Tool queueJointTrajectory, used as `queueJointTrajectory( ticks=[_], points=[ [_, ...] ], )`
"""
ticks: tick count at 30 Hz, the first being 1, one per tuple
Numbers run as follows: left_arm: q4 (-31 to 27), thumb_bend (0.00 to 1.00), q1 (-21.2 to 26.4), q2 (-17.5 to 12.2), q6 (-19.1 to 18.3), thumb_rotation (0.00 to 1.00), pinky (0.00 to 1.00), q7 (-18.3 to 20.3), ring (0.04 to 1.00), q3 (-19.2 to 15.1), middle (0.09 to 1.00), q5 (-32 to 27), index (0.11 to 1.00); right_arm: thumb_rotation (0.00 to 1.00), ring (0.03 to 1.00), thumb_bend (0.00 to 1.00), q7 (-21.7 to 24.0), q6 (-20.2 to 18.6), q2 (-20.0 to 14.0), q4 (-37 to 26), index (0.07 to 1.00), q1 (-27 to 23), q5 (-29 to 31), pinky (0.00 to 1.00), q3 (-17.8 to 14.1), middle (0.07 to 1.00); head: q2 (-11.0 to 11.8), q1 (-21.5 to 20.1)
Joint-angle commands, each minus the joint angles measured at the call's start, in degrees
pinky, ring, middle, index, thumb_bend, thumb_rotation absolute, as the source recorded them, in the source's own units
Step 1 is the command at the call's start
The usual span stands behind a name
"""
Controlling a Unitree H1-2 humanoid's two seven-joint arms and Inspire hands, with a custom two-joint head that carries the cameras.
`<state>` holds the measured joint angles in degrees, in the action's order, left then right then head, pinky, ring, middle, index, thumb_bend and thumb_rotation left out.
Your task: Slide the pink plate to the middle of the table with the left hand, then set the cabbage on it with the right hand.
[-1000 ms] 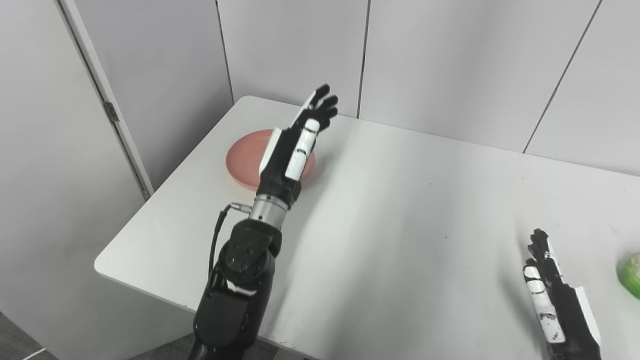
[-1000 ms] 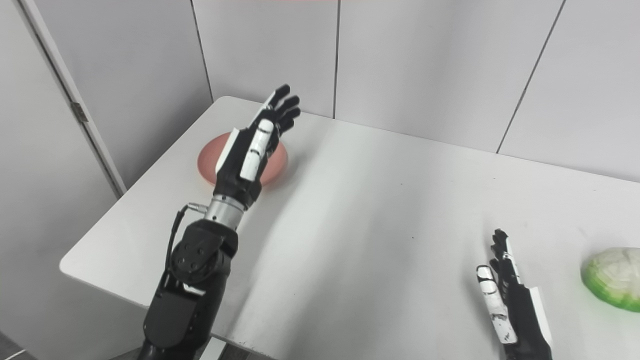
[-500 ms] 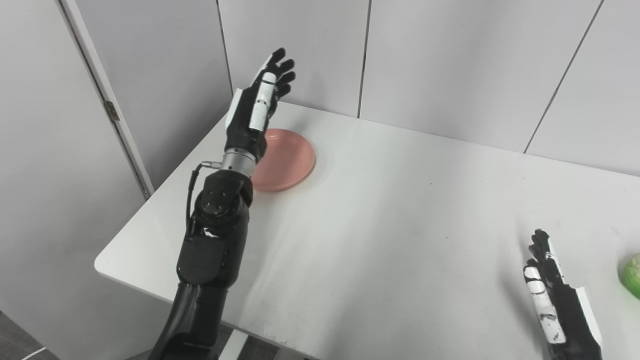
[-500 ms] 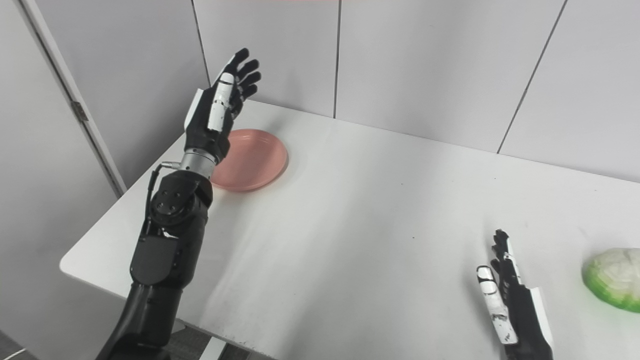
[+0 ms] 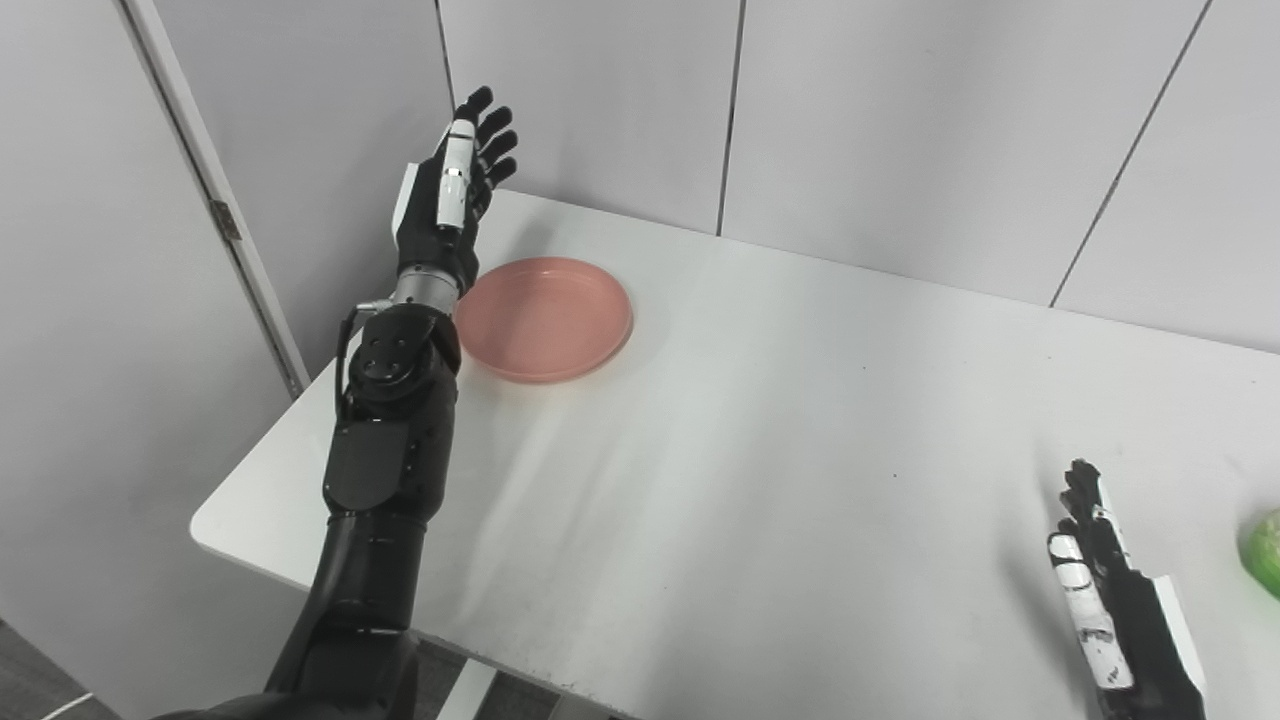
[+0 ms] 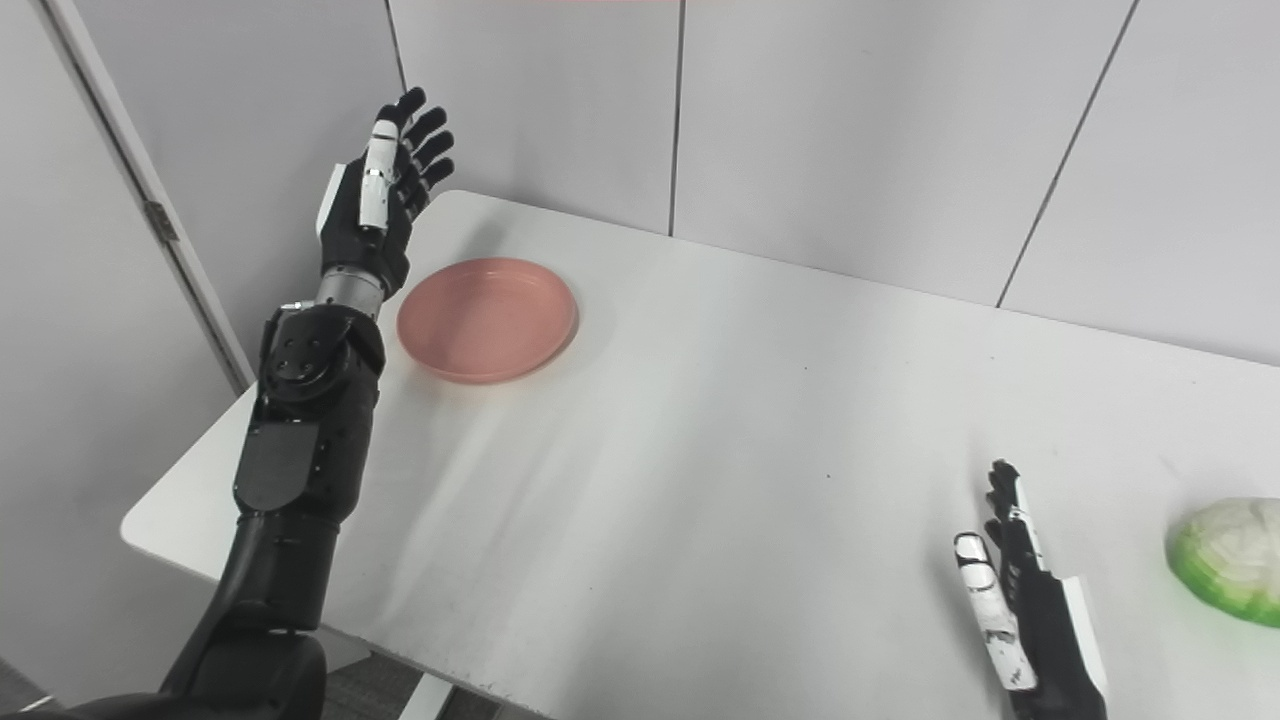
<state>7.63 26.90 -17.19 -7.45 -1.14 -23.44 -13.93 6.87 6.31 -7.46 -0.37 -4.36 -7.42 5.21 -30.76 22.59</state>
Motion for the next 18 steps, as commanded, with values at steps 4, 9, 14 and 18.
queueJointTrajectory(
  ticks=[4,9,14,18],
  points=[
    [0.5,0.42,3.6,-3.5,1.4,1.00,0.90,-0.6,0.893,-1.4,0.892,-1.4,0.876,1.00,0.998,0.23,-0.5,1.7,0.7,1.5,1.000,0.5,0.4,0.98,0.3,1.000,0.0,0.0],
    [2.6,0.41,3.7,-4.6,1.0,1.00,0.87,-1.2,0.885,-2.1,0.884,-2.0,0.870,1.00,1.000,0.23,-0.4,1.4,0.6,1.2,1.000,0.6,0.4,0.98,0.3,1.000,-0.1,0.0],
    [5.0,0.41,3.4,-5.7,2.0,1.00,0.89,-1.0,0.893,-2.4,0.891,-2.4,0.879,1.00,0.999,0.22,-0.5,1.4,0.7,0.9,1.000,0.7,0.3,0.98,0.3,1.000,-0.1,0.1],
    [7.4,0.42,3.3,-6.5,2.7,1.00,0.90,-0.2,0.902,-3.1,0.900,-4.0,0.890,1.00,0.999,0.23,-0.4,1.7,0.6,1.2,1.000,0.6,0.4,0.98,0.3,1.000,-0.1,0.0]
  ],
)
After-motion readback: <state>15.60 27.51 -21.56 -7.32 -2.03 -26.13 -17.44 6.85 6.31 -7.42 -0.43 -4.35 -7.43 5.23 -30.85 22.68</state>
